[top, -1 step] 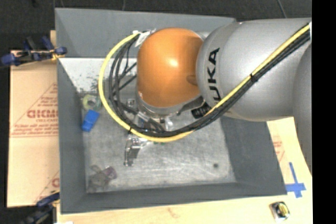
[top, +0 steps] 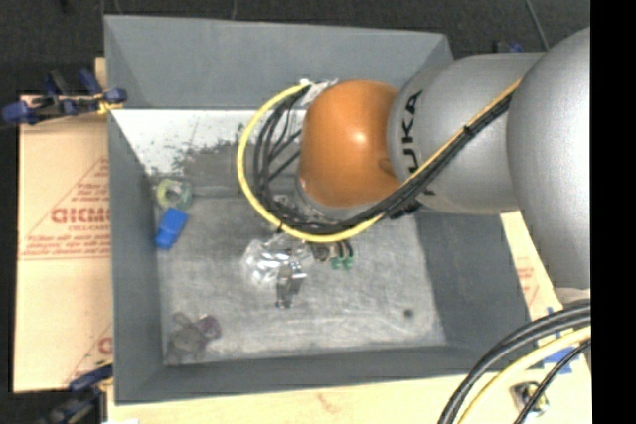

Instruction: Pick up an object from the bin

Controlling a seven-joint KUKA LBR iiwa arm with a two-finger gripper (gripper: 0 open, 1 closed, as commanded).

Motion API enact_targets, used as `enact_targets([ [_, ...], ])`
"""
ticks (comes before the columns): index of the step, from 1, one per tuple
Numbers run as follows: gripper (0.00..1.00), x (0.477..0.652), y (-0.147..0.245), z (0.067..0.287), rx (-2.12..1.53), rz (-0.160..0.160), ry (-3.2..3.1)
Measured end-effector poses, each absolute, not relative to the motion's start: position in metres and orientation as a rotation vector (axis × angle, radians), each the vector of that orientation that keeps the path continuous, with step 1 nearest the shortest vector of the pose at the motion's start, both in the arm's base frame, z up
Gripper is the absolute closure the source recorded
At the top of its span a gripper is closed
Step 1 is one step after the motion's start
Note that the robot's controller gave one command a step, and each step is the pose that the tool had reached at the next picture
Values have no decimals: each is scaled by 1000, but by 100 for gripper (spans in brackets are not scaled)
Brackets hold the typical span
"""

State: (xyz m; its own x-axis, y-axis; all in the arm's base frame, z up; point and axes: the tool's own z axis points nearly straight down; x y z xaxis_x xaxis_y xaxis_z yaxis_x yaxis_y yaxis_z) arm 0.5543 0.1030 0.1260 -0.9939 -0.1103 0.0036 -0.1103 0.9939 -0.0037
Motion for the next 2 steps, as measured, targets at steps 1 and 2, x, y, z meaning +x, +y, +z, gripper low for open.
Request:
enact_targets([
  [1,0,581,101,72,95,-5,-3147],
  [2,100,583,102,77,92,-7,-3155],
])
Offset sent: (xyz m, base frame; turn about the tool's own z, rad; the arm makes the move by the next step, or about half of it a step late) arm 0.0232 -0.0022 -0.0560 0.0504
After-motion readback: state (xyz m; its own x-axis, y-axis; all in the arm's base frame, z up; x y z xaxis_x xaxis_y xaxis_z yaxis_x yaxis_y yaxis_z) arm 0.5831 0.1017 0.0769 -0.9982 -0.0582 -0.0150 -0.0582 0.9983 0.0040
